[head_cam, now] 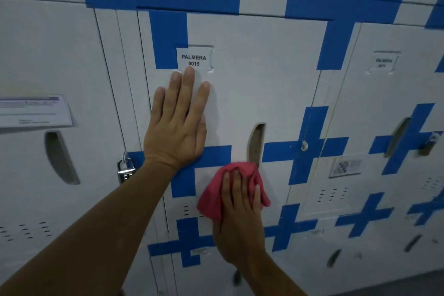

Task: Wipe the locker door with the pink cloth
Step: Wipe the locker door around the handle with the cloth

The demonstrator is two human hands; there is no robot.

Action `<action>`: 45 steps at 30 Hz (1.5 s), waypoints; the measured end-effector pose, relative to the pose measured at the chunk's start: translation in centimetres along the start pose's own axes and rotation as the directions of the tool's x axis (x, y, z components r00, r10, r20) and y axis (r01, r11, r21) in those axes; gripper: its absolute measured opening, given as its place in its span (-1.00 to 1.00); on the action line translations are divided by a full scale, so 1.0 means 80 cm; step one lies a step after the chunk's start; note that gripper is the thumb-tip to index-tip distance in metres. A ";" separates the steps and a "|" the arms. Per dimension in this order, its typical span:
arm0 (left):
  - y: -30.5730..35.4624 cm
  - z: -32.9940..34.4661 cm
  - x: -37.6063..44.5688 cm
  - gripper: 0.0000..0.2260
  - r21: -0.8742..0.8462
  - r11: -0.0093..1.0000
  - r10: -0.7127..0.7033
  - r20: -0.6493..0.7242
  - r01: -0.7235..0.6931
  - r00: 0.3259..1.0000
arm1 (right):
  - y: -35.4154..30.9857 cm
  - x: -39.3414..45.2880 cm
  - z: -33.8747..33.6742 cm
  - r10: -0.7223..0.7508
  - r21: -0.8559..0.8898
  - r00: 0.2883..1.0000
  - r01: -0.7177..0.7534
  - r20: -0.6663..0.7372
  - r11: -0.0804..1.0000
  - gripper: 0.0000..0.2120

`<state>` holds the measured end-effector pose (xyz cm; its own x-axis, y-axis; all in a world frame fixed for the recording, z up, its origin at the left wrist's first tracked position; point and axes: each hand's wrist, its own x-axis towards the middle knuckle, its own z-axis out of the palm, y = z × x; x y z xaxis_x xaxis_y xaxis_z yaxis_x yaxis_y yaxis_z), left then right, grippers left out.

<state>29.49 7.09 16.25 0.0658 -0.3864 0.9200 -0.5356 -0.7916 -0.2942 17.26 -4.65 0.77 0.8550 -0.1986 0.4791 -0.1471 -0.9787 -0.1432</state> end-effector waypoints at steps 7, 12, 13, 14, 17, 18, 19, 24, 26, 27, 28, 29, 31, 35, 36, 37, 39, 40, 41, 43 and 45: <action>0.000 0.000 0.001 -0.42 0.009 1.000 -0.015 0.010 0.015 1.000 | -0.017 0.074 -0.095 -0.074 0.014 0.965 0.081 -0.251 0.997 -0.26; 0.000 0.001 0.001 -0.41 0.001 1.000 -0.001 0.023 0.001 1.000 | -0.020 0.105 -0.136 -0.038 0.054 0.947 0.058 -0.318 0.997 -0.23; 0.000 0.001 0.001 -0.42 0.003 1.000 -0.006 0.020 0.006 1.000 | -0.014 0.094 -0.124 -0.057 0.047 0.957 0.073 -0.285 0.996 -0.22; 0.000 0.000 0.001 -0.42 0.005 1.000 -0.009 0.013 0.009 1.000 | -0.007 0.079 -0.106 -0.083 0.021 0.967 0.091 -0.241 0.996 -0.21; 0.001 -0.001 0.002 -0.42 0.007 1.000 -0.009 0.000 0.009 1.000 | 0.020 0.030 -0.038 -0.156 -0.116 0.983 0.145 -0.093 0.983 -0.13; 0.001 -0.001 0.001 -0.42 0.006 1.000 -0.011 -0.001 0.011 1.000 | 0.026 0.020 -0.023 -0.147 -0.149 0.988 0.139 -0.048 0.979 -0.09; 0.001 -0.002 0.001 -0.42 0.004 1.000 -0.013 -0.002 0.013 1.000 | 0.028 0.014 -0.014 -0.135 -0.161 0.991 0.129 -0.027 0.978 -0.07; 0.000 0.000 0.001 -0.40 -0.003 1.000 -0.010 -0.014 0.010 1.000 | 0.009 0.047 -0.063 -0.127 -0.076 0.978 0.116 -0.164 0.990 -0.22; 0.000 0.001 0.001 -0.41 -0.005 1.000 -0.011 -0.013 0.011 1.000 | -0.001 0.073 -0.101 -0.095 -0.016 0.968 0.094 -0.234 0.995 -0.24; 0.000 0.001 0.001 -0.42 -0.014 1.000 -0.011 -0.008 0.011 1.000 | -0.004 0.086 -0.117 -0.071 0.004 0.963 0.075 -0.260 0.997 -0.24; 0.000 0.001 0.001 -0.42 -0.026 1.000 -0.010 -0.001 0.010 1.000 | -0.007 0.095 -0.131 -0.048 0.019 0.959 0.055 -0.280 0.998 -0.24; 0.000 0.001 0.001 -0.41 -0.031 0.999 -0.009 0.006 0.009 1.000 | -0.010 0.102 -0.140 -0.031 0.032 0.955 0.042 -0.295 0.999 -0.24; -0.001 0.001 0.001 -0.40 -0.028 1.000 -0.009 0.019 0.010 1.000 | -0.013 0.101 -0.142 -0.019 0.051 0.954 0.036 -0.299 0.998 -0.25; -0.001 0.002 0.001 -0.42 -0.015 1.000 -0.014 0.001 0.014 1.000 | -0.006 0.067 -0.099 -0.087 0.007 0.981 0.090 -0.174 0.996 -0.23; 0.000 0.003 0.001 -0.41 -0.013 1.000 -0.015 -0.005 0.015 1.000 | -0.001 0.059 -0.089 -0.103 -0.022 0.983 0.101 -0.151 0.995 -0.23; 0.000 0.003 0.000 -0.40 -0.011 1.000 -0.011 -0.011 0.011 1.000 | 0.004 0.056 -0.083 -0.112 -0.042 0.983 0.107 -0.142 0.993 -0.22; 0.000 0.002 0.000 -0.40 -0.008 1.000 -0.006 -0.017 0.006 1.000 | 0.010 0.062 -0.087 -0.117 -0.057 0.982 0.110 -0.147 0.992 -0.24; 0.000 0.001 0.001 -0.40 -0.014 1.000 -0.007 -0.009 0.007 1.000 | 0.012 0.068 -0.096 -0.118 -0.058 0.980 0.110 -0.160 0.992 -0.25; 0.000 0.000 0.001 -0.40 -0.025 1.000 -0.009 0.004 0.009 1.000 | 0.014 0.075 -0.106 -0.112 -0.054 0.977 0.104 -0.183 0.993 -0.26; 0.000 -0.001 0.000 -0.39 -0.040 0.999 -0.013 0.027 0.014 1.000 | 0.022 0.089 -0.128 -0.072 -0.039 0.968 0.064 -0.242 0.997 -0.27; 0.001 -0.004 0.001 -0.39 -0.040 0.999 -0.017 0.042 0.019 0.999 | 0.038 0.098 -0.144 -0.025 -0.039 0.960 0.014 -0.278 0.999 -0.29</action>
<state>29.21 7.14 16.35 0.1102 -0.3925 0.9131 -0.5679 -0.7788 -0.2663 17.78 -9.81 14.02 0.6865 -0.1811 0.7043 -0.1542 -0.9827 -0.1024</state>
